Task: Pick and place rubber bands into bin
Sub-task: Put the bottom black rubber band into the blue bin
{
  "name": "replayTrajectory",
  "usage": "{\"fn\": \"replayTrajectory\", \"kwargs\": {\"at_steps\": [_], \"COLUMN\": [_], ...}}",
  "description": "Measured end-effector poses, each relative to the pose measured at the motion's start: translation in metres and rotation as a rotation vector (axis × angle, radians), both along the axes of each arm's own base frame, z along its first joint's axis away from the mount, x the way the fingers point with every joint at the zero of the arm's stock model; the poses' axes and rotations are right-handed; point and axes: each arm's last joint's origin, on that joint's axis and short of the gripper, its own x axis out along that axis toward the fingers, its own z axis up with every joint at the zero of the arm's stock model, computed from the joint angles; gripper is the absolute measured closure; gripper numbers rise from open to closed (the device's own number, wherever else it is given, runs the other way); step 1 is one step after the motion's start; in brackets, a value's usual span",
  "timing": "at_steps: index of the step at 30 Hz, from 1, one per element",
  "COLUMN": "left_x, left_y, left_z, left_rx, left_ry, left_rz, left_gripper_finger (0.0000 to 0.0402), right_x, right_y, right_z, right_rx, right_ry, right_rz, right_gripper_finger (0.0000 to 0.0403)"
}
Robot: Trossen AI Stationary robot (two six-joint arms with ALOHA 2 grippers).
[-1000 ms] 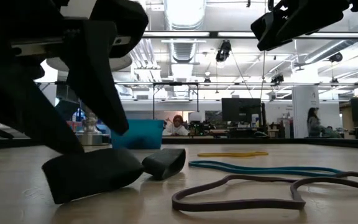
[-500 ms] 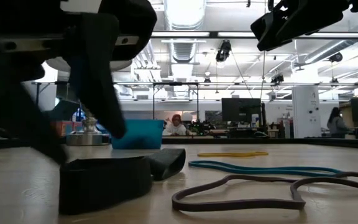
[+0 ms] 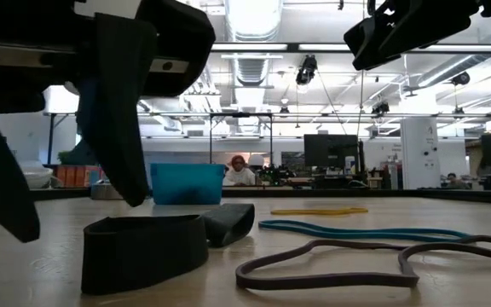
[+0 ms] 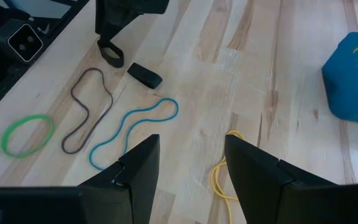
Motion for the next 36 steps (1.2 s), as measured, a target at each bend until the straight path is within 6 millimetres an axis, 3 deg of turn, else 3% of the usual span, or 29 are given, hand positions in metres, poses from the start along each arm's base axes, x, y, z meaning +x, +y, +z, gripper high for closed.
{"fn": "replayTrajectory", "kwargs": {"at_steps": [14, 21, 25, 32, 36], "left_x": [0.008, 0.011, 0.010, 0.007, 0.001], "left_y": [0.012, 0.014, 0.015, 0.023, 0.034], "left_z": [-0.011, -0.018, -0.016, -0.007, 0.012], "left_rx": [-0.045, -0.044, -0.022, 0.114, 0.231], "left_ry": [0.053, 0.071, 0.064, 0.047, 0.021], "left_rz": [0.015, 0.020, 0.004, 0.101, 0.193], "left_gripper_finger": [0.0274, 0.0329, 0.0390, 0.0401, 0.0401], "right_x": [0.000, 0.000, 0.000, -0.001, -0.001], "right_y": [0.000, 0.000, 0.000, 0.000, 0.000], "right_z": [-0.001, -0.002, -0.002, -0.002, -0.002], "right_rx": [-0.001, -0.001, -0.001, -0.002, -0.002], "right_ry": [0.003, 0.005, 0.005, 0.006, 0.006], "right_rz": [0.000, 0.000, 0.000, 0.000, 0.000], "right_gripper_finger": [0.0227, 0.0227, 0.0227, 0.0227, 0.0227]}}
